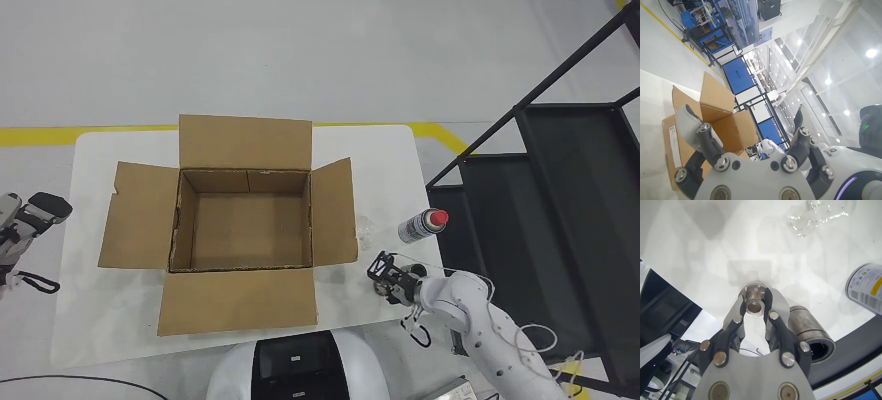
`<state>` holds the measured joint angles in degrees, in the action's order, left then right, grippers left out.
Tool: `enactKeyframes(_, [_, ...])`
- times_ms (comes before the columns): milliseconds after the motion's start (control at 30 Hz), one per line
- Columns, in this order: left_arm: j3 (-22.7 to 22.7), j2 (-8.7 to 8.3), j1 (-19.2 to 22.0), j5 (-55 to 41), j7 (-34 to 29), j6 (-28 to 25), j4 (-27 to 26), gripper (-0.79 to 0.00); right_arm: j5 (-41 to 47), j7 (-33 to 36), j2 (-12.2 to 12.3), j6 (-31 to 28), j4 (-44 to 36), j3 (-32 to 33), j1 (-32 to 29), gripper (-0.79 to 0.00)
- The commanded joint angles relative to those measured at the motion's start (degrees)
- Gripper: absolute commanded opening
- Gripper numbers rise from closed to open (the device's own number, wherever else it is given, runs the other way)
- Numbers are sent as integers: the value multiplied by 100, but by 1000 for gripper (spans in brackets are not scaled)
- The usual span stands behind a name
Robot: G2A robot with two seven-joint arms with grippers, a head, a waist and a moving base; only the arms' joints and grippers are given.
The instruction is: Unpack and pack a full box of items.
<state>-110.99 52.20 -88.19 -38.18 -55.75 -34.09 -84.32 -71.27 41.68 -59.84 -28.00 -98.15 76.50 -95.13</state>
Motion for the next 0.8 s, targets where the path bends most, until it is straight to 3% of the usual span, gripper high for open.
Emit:
enactKeyframes(0, [0,0,0,0,0,0,0,0,228,-135,24,-113,-189,160,-140,-785])
enactKeyframes(200, [0,0,0,0,0,0,0,0,947,-629,99,-504,-702,707,-648,-785])
enactKeyframes(500, [0,0,0,0,0,0,0,0,2053,-959,230,-1866,-1581,1252,-1404,-785])
enactKeyframes(600, [0,0,0,0,0,0,0,0,2124,-994,249,-2024,-1903,1227,-1505,-785])
enactKeyframes(767, [0,0,0,0,0,0,0,0,1916,-1177,245,-1783,-2156,1078,-1457,-785])
